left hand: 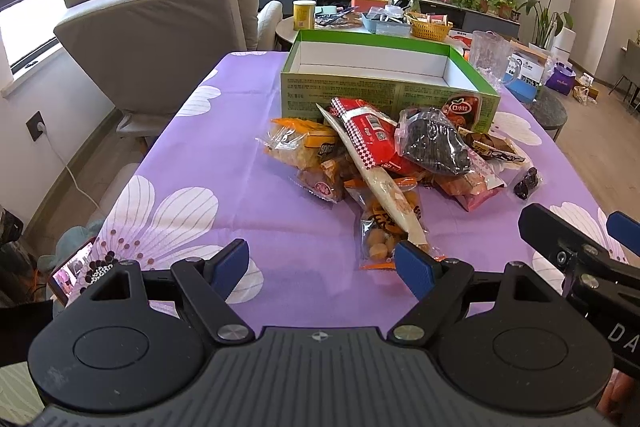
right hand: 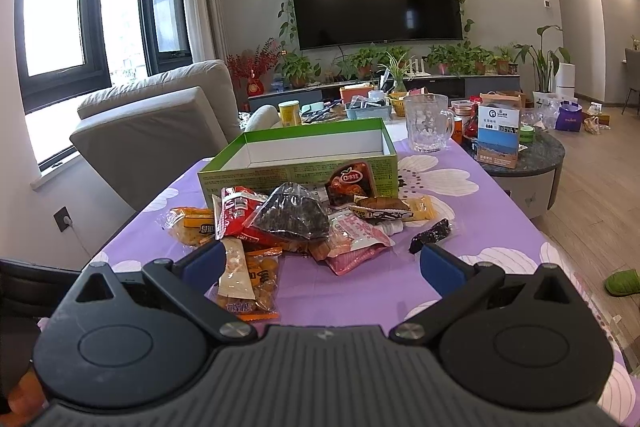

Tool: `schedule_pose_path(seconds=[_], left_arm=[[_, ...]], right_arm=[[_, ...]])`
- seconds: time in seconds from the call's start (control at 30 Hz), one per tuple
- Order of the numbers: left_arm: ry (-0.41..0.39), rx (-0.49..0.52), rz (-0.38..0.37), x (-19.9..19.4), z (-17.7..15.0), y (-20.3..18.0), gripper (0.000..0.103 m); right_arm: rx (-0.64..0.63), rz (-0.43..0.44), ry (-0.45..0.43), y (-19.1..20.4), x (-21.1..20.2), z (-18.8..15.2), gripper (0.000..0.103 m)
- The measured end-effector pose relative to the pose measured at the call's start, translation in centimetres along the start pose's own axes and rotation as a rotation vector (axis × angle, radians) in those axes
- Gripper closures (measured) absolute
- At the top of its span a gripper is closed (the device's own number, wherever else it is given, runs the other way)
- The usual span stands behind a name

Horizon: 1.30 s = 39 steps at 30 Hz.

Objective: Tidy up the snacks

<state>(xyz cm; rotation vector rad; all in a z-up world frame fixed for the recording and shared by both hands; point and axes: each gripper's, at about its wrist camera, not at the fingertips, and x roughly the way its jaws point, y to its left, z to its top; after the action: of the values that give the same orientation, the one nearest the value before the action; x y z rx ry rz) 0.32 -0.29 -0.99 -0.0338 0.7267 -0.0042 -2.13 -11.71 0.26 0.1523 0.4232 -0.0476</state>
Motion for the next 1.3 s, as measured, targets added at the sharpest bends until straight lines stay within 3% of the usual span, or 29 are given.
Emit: schedule_pose_path(seconds=[1.3], left_arm=[[0.029, -0.01, 0.007, 0.26, -0.14, 0.16, 0.024]], right_arm=[[0.0, -0.009, 0.022, -0.15, 0.38, -0.59, 0.045]])
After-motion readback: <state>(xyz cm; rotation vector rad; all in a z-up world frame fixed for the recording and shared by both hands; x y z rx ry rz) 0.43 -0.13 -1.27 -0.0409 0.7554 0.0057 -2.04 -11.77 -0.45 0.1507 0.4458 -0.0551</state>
